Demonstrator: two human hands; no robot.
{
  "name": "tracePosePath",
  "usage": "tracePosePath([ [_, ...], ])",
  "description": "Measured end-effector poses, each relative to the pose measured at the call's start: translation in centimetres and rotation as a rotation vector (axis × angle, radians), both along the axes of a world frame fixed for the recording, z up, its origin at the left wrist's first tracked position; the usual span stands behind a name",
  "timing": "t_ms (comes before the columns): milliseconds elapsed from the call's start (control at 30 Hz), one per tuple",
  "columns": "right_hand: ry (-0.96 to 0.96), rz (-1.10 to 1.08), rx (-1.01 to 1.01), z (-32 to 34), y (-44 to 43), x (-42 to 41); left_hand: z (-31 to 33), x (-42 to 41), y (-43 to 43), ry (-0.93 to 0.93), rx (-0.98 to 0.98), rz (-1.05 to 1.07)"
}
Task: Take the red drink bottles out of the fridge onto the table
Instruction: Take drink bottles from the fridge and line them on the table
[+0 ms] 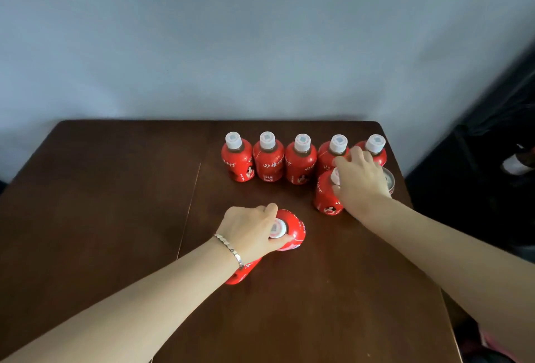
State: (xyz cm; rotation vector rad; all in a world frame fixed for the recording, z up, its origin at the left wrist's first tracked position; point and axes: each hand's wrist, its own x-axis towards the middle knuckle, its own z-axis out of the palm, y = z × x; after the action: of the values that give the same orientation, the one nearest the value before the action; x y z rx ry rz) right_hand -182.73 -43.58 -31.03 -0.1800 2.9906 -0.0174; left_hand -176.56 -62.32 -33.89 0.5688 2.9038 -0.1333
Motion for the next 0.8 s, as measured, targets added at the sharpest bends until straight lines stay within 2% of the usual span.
tracePosePath([
  [67, 0.033, 0.222, 0.000, -0.6, -0.9, 1.5, -0.1, -0.6, -0.1, 0.017, 0.039, -0.015],
  [133, -0.095, 0.399, -0.087, -1.4, -2.3, 3.3, -0.6, -1.0, -0.2, 0.085, 0.093, -0.039],
  [167, -0.171, 0.420, -0.119, -2.3, -3.0, 4.0, -0.9, -1.3, -0.3, 0.119, 0.148, -0.056],
  [233, -0.225, 0.358, -0.229, -4.4, -4.2, 4.9, -1.2, -1.6, -0.4, 0.206, 0.221, -0.100],
  [333, -0.099, 0.110, -0.500, -6.8, -5.5, 5.4, -1.5, -2.0, -0.6, 0.219, 0.286, -0.130],
  [467, -0.045, -0.157, -0.657, -7.5, -6.5, 4.3, -1.0, -3.0, -1.6, 0.123, 0.271, 0.137],
  [567, 0.034, -0.193, -0.665, -7.6, -6.9, 3.4, -1.3, -3.3, -2.2, 0.075, 0.310, 0.285],
  [667, 0.111, -0.172, -0.633, -7.9, -7.1, 3.2, -2.0, -3.6, -2.2, 0.065, 0.376, 0.309],
  [733, 0.216, -0.145, -0.538, -8.0, -7.3, 3.2, -2.2, -3.5, -2.4, 0.040, 0.443, 0.319],
  [800, 0.341, -0.016, -0.367, -8.4, -7.4, 3.3, -2.4, -3.2, -2.9, 0.022, 0.523, 0.442],
])
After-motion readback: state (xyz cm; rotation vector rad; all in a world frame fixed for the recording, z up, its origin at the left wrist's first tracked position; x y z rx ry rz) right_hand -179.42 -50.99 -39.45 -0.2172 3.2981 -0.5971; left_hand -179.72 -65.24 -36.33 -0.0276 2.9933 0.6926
